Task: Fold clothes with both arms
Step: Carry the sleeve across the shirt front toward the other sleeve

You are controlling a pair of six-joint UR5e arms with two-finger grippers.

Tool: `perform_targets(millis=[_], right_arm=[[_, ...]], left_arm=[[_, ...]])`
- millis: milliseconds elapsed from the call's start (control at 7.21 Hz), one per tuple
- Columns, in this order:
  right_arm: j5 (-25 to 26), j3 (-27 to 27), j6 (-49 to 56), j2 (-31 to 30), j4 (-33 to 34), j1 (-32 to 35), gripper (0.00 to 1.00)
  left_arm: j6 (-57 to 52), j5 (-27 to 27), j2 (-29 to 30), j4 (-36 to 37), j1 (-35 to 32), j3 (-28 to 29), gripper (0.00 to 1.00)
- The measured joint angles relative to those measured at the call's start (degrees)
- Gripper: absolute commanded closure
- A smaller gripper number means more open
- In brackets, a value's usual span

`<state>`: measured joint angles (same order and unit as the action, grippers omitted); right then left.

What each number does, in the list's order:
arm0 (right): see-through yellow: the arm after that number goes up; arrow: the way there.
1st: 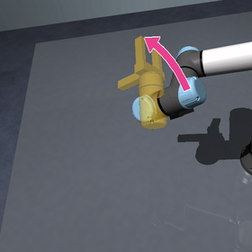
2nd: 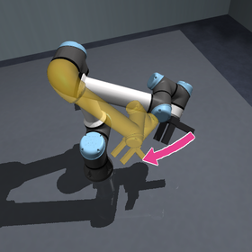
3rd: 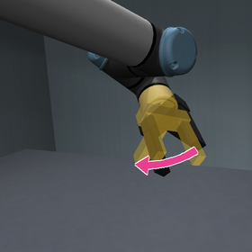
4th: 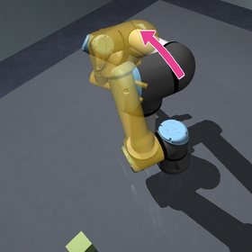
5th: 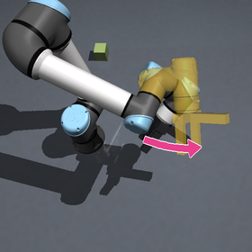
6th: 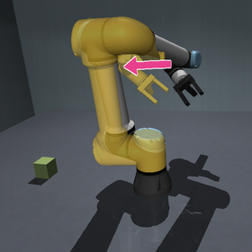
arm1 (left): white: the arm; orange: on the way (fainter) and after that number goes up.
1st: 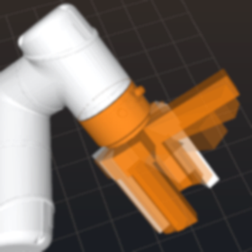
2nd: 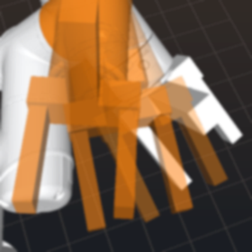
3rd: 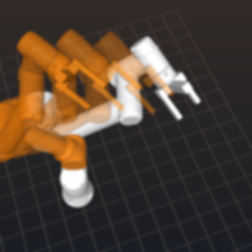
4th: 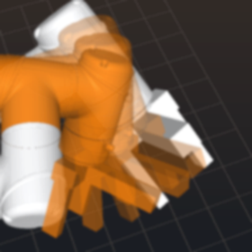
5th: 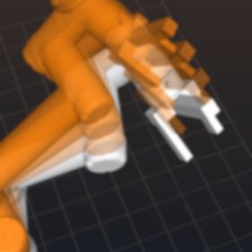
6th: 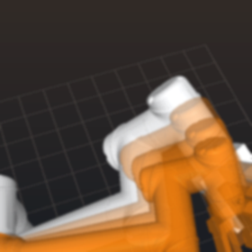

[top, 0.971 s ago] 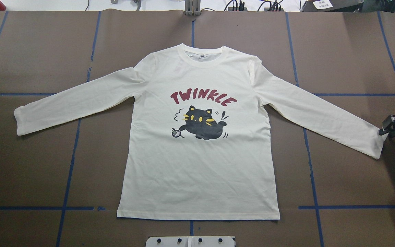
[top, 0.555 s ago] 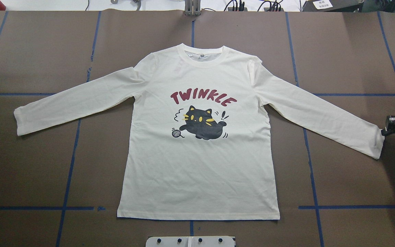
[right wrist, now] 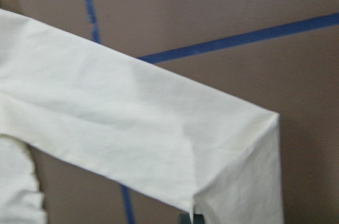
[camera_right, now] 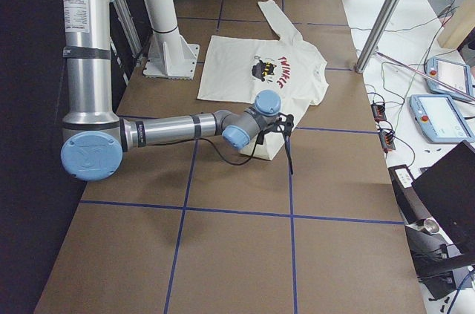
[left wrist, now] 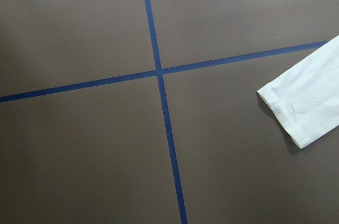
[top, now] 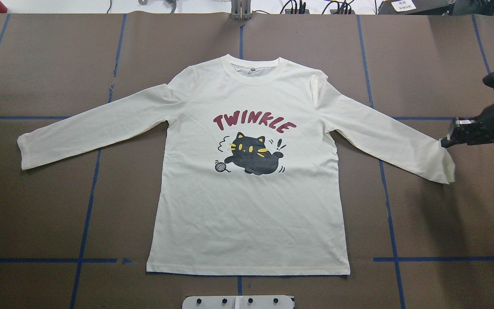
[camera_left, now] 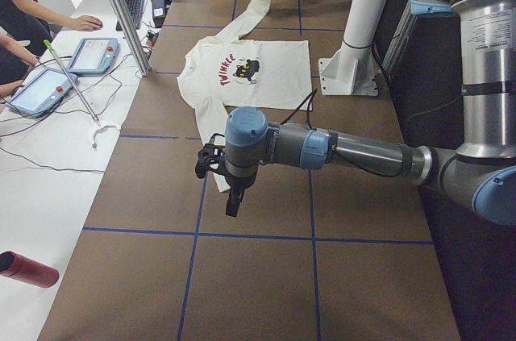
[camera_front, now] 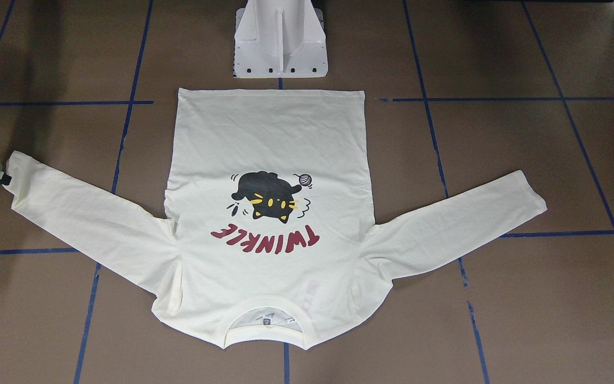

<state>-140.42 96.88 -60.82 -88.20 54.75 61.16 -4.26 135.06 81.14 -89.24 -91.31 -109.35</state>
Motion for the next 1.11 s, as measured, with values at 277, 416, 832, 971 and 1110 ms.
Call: perform_targets(millis=[277, 416, 832, 971, 1110], right_arm=[[7.45, 2.15, -15.2, 11.68, 1.82, -9.43, 1.0], [13.73, 1.92, -20.42, 19.52, 6.53, -14.87, 1.0], [31.44, -10.73, -28.85, 49.15, 23.14, -26.53, 1.0], [34.69, -18.16, -29.64, 56.12, 22.28, -28.87, 1.0], [39.16, -25.05, -30.01, 60.9, 19.05, -31.7, 1.0]], left_arm=[[0.04, 0.3, 0.11, -0.1, 0.06, -0.18, 0.0], [0.04, 0.4, 0.23, -0.2, 0.1, -0.27, 0.0], [-0.01, 0.61, 0.39, -0.45, 0.23, -0.87, 0.0], [-0.03, 0.63, 0.39, -0.46, 0.27, -1.15, 0.0], [-0.04, 0.64, 0.37, -0.45, 0.31, -1.48, 0.0]])
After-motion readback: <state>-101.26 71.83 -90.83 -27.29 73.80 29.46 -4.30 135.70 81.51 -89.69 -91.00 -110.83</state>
